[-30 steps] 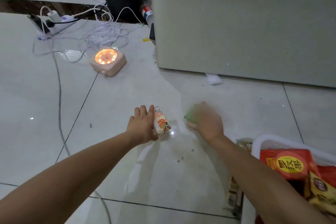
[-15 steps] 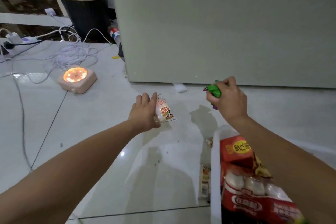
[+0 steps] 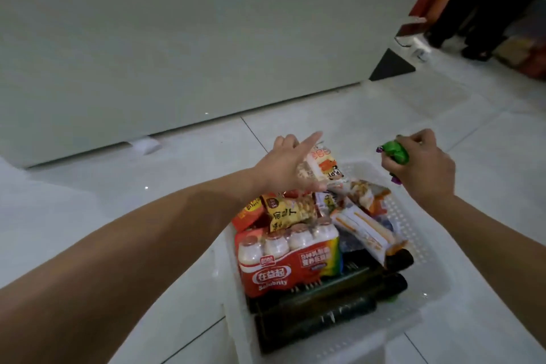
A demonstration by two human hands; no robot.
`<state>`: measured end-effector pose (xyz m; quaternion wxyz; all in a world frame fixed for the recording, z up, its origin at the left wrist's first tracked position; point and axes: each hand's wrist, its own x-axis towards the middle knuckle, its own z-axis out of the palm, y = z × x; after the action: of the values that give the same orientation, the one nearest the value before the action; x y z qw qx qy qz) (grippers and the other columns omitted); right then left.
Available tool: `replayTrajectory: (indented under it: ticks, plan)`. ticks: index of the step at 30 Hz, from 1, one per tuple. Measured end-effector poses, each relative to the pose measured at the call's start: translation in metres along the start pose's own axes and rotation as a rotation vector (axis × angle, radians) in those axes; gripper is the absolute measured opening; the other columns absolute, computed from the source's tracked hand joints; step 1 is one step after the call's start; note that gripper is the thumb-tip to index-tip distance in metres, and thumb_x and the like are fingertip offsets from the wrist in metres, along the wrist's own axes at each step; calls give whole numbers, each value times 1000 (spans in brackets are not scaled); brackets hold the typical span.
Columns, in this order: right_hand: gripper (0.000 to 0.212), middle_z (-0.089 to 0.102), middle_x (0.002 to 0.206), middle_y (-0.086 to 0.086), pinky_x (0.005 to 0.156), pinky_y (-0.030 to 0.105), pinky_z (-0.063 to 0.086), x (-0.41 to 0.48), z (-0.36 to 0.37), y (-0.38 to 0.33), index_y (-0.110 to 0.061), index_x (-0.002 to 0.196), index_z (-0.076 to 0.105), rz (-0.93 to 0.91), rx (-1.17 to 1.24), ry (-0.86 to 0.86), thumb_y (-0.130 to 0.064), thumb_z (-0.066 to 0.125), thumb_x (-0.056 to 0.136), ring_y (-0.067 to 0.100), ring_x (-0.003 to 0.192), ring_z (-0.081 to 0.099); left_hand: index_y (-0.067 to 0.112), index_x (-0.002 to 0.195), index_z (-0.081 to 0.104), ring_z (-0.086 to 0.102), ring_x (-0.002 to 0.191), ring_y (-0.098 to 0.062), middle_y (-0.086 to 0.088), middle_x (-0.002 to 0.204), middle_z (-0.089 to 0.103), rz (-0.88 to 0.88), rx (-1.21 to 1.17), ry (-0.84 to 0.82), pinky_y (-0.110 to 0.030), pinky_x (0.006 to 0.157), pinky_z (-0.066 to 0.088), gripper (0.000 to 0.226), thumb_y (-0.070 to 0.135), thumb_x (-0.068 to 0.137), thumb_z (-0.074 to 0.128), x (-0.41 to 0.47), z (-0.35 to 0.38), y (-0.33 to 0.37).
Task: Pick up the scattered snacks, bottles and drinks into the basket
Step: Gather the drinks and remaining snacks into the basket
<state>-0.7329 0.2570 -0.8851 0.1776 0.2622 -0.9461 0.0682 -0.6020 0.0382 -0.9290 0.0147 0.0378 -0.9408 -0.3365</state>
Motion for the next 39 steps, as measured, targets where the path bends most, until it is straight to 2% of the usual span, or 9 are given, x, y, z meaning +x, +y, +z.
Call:
replayTrajectory:
  ticks: [8,14,19,24,28,31,35,37,39]
  plan:
    - [34,54,106,13,62,37,48,-68,25,57,-11,104,70,170,9,-52,-32,73,77,39,71,62,32,151,-1,32,118,-23,-8,132,43,129,87,-201,-39,96,36,104,62,76,64,24,54,30]
    - [30,51,111,8,72,33,44,-101,49,68,-19,107,66,403,215,-223,-38,62,85,34,88,60,29,152,11,25,135,-22,-4,148,40,77,-5,-145,-37,109,25,68,58,94,31,23,54,19]
    - [41,56,120,6,82,37,47,-103,55,72,-28,120,58,332,259,-360,-51,54,87,28,103,59,29,151,21,28,140,-21,-4,151,36,48,-28,-73,-37,116,21,60,54,97,21,17,42,-4]
    - [74,64,121,4,81,38,49,-89,50,75,-42,133,42,187,89,-387,-82,21,74,29,104,61,26,149,27,27,142,-16,0,152,35,-12,-19,14,-31,115,17,55,49,100,22,4,30,-26]
    - [86,64,124,7,83,42,50,-84,46,74,-45,140,28,151,35,-409,-86,8,67,35,106,61,25,149,28,26,142,-14,2,153,33,-63,-38,59,-29,114,16,56,50,99,22,-10,19,-44]
    - [81,65,121,7,77,38,49,-85,42,73,-42,140,27,110,-46,-428,-82,9,72,34,102,63,25,149,30,27,142,-14,2,153,34,-98,-26,99,-28,114,16,56,50,99,22,-21,9,-55]
    - [92,70,95,-2,63,28,47,-60,38,74,-41,132,38,18,-197,-387,-87,-6,65,26,86,66,25,149,28,25,143,-14,3,153,32,-108,44,91,-30,115,15,55,48,100,22,-37,-13,-70]
    - [97,71,87,-2,62,26,46,-33,37,69,-39,128,43,-24,-244,-347,-88,-12,64,25,82,66,26,150,24,20,145,-15,3,155,28,-94,151,34,-33,118,15,56,49,99,24,-46,-33,-78]
    - [93,71,92,2,67,30,49,-1,34,57,-35,128,46,-44,-230,-296,-87,-5,70,27,85,66,28,151,18,14,147,-16,4,158,20,-54,339,-105,-36,119,11,60,52,97,23,-48,-65,-84]
